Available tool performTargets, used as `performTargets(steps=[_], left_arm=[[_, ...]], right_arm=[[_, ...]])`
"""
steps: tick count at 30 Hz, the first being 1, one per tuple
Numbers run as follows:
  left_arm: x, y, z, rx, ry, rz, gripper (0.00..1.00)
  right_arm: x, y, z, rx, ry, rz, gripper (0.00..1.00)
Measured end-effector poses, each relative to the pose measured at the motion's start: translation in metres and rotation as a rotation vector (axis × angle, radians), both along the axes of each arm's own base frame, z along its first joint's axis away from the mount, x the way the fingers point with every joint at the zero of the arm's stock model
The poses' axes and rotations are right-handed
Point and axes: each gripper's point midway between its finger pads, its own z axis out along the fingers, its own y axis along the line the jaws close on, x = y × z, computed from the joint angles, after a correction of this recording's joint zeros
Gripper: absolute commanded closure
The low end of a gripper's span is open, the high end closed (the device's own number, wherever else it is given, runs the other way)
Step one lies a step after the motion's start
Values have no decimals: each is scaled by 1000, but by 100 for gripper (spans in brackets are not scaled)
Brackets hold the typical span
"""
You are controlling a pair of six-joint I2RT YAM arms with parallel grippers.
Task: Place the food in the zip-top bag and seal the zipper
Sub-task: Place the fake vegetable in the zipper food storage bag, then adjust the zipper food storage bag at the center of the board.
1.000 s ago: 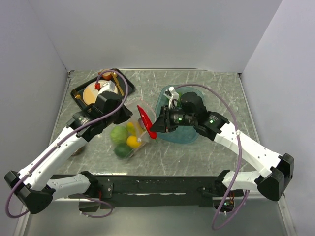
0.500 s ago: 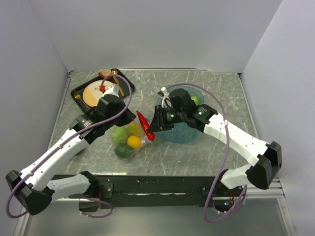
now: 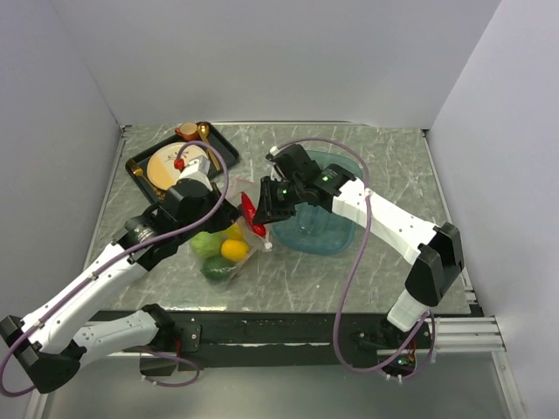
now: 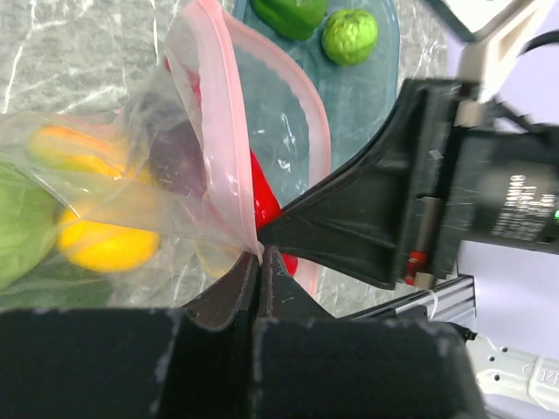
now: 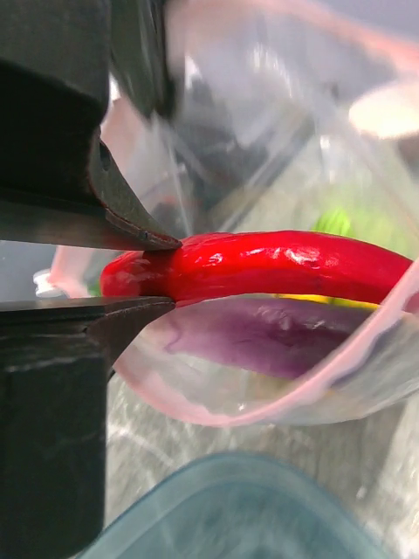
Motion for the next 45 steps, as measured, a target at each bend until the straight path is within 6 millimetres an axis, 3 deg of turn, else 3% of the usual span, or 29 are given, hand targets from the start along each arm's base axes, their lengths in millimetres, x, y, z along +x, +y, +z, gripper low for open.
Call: performTargets(steps=[7,10,13,18,20,23,27,30,32,33,34,37,39,42,45], left_arm=[[3,1,1,7,-5,17,99],[6,2,0,15,1,33,99],[7,6,0,26,0,52,99],[8,11,6,24,-15,82,98],[8,13,7,21,-18,89,99],[8,14,8,18,-18,93,99],[8,14,9,18,-19,94,99],[8,14,9,18,-18,93,99],[8,14,9,17,-18,94,99],[8,14,9,17,-19,94,99],[8,14,9,18,-18,94,98],[6,18,10,33,-15,105,99],[5,26,17,56,-19,125,99],[3,45,53,77,-63,174,99],[0,70,117,41,-158,261,99]], right_arm=[[-11,-1,-6,-49,-24,52,34],[-19,1,2,-52,-81,80,29],[-23,-10,26,-30,-173,55,28],[-11,-46,82,25,-352,-94,29],[-8,-56,93,42,-385,-134,30],[-1,-56,85,20,-378,-154,30],[10,-44,48,-42,-317,-148,30],[15,-37,21,-84,-267,-141,39],[20,-30,9,-97,-250,-136,65],[22,-27,3,-102,-241,-133,93],[23,-24,-2,-107,-234,-127,100],[21,-16,-10,-100,-208,-93,100],[18,-9,-1,-63,-205,-64,100],[18,6,35,27,-249,-19,100],[20,21,95,160,-357,20,100]])
